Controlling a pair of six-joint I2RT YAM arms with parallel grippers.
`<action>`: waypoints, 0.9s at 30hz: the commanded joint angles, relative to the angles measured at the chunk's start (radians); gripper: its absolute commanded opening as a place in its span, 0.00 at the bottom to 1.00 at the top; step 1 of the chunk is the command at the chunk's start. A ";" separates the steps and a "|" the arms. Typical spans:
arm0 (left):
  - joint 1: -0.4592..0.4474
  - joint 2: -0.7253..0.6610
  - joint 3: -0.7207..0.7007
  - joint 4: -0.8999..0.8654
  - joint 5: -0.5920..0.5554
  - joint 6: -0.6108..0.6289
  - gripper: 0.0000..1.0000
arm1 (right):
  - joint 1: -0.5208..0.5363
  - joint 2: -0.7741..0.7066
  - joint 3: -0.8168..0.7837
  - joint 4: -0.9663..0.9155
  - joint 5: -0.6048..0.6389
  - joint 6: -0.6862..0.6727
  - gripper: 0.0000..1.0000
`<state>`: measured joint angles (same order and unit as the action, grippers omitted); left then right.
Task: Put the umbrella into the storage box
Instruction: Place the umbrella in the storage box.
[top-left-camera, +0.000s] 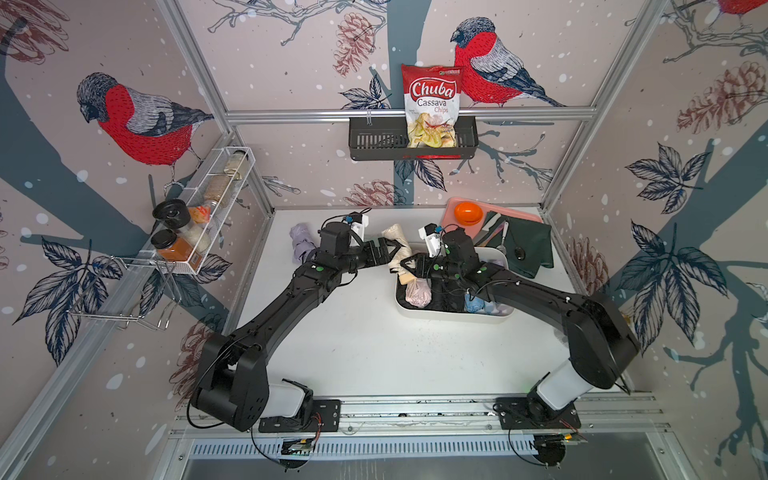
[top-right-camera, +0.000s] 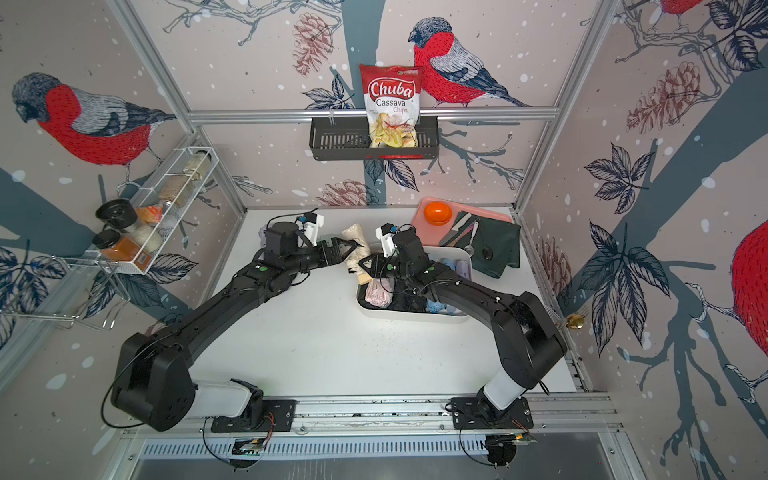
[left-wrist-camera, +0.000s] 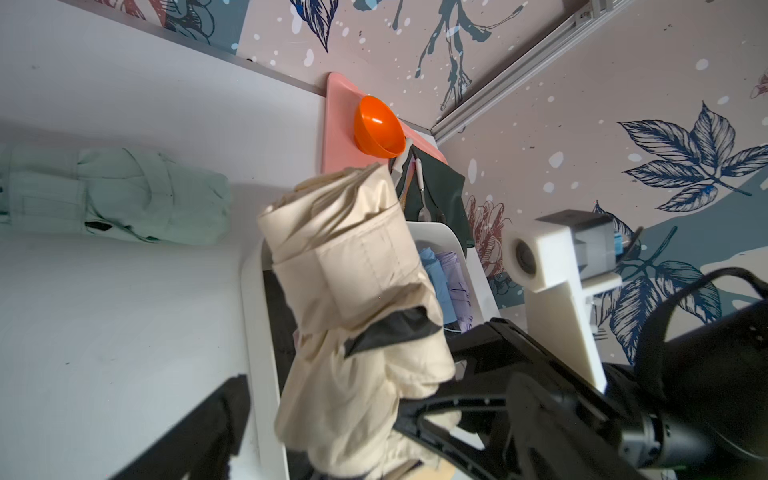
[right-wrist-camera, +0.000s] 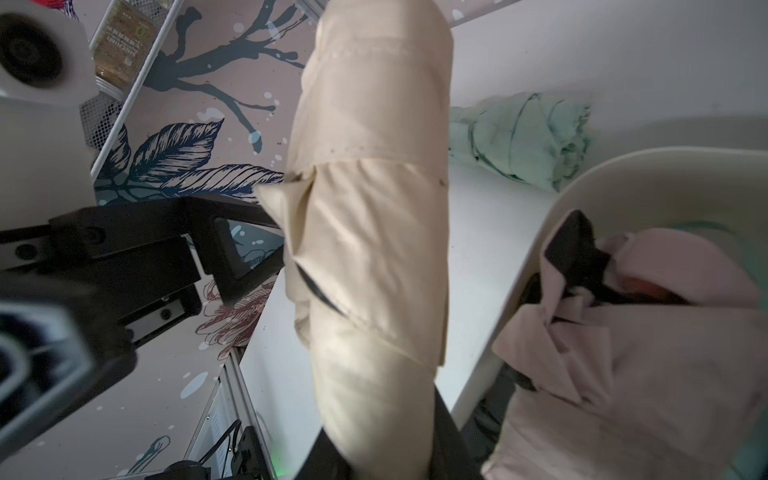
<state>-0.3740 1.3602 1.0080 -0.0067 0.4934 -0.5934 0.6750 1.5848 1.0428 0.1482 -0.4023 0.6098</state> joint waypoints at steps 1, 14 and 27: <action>0.000 -0.043 0.000 0.043 0.026 0.038 0.99 | -0.036 -0.058 -0.034 0.061 0.007 0.029 0.23; 0.003 -0.088 -0.061 0.049 -0.184 0.003 0.99 | -0.162 -0.327 -0.341 0.105 0.097 0.174 0.20; 0.001 0.035 -0.057 0.101 -0.107 -0.029 0.99 | -0.161 -0.226 -0.460 0.281 0.071 0.266 0.18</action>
<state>-0.3740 1.3880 0.9455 0.0185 0.3676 -0.6189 0.5106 1.3426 0.5858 0.3023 -0.3157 0.8528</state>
